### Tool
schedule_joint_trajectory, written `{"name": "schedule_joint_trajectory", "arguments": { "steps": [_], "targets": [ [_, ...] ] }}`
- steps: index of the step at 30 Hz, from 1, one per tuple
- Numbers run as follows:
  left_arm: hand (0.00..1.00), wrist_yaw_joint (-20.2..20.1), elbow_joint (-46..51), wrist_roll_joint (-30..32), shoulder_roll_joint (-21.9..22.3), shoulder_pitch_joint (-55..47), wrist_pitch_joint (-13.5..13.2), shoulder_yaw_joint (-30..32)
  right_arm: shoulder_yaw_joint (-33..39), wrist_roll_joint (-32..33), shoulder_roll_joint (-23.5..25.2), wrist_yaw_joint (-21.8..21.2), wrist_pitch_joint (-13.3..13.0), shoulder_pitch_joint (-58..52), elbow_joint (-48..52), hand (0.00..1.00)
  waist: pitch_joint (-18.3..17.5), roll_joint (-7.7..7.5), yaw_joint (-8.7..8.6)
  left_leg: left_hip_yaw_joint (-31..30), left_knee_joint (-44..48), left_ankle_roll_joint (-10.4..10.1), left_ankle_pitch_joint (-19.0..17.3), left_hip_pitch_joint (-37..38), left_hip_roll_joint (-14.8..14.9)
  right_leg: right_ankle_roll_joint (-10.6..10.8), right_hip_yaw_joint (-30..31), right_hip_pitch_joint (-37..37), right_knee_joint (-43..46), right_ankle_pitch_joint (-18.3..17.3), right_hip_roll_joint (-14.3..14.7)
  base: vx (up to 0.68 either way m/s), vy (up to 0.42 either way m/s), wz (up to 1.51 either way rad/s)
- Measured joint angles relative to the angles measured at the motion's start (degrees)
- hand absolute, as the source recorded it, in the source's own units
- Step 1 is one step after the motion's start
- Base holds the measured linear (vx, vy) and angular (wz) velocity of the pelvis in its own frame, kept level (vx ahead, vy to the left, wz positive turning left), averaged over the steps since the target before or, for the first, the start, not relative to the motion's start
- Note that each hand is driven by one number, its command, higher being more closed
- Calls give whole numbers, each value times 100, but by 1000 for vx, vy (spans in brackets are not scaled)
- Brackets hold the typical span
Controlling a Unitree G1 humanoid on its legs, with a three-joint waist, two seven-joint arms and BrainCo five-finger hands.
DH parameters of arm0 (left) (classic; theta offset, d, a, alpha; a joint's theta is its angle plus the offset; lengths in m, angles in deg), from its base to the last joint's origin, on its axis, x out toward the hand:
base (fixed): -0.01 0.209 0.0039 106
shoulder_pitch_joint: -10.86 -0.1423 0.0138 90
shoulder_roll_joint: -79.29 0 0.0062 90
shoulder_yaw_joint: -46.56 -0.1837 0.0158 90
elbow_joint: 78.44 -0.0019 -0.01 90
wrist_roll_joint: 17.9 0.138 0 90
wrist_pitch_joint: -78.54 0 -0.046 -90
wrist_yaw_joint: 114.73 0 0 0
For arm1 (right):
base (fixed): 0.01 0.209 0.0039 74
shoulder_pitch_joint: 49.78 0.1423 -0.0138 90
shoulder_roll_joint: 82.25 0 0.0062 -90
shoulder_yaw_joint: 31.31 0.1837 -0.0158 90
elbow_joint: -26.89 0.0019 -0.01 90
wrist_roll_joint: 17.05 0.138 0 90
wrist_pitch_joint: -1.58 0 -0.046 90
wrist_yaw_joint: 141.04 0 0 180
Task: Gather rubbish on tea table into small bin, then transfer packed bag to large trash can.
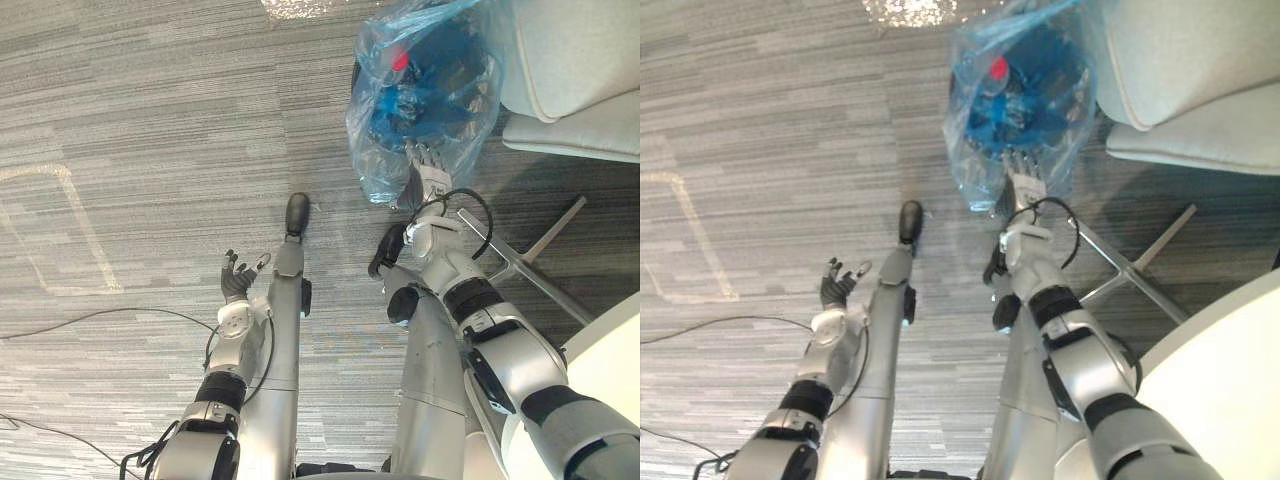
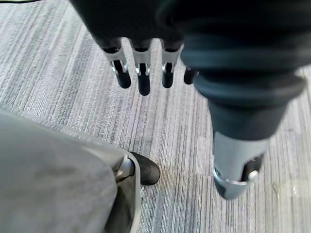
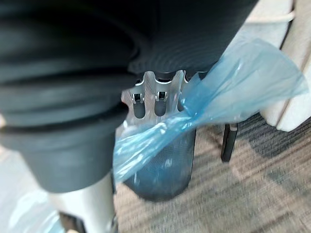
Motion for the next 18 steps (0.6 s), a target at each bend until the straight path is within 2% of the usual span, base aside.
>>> {"name": "schedule_joint_trajectory", "arguments": {
  "steps": [12, 18],
  "targets": [
    [0, -3, 1, 3, 26, 19, -5, 51, -126, 30, 30, -115, -17, 93, 54, 100, -1, 1, 24, 18, 203, -13, 4, -26, 34, -46, 27, -12, 79, 0, 28, -26, -6, -2],
    [0, -5, 8, 9, 13, 19, 71, 102, -125, 271, 33, -88, -72, -142, 558, 100, -3, 2, 45, 70, 340, 25, -47, 62, 122, -55, 77, 113, 69, 39, 112, -61, 1, -12]
  ]
}}
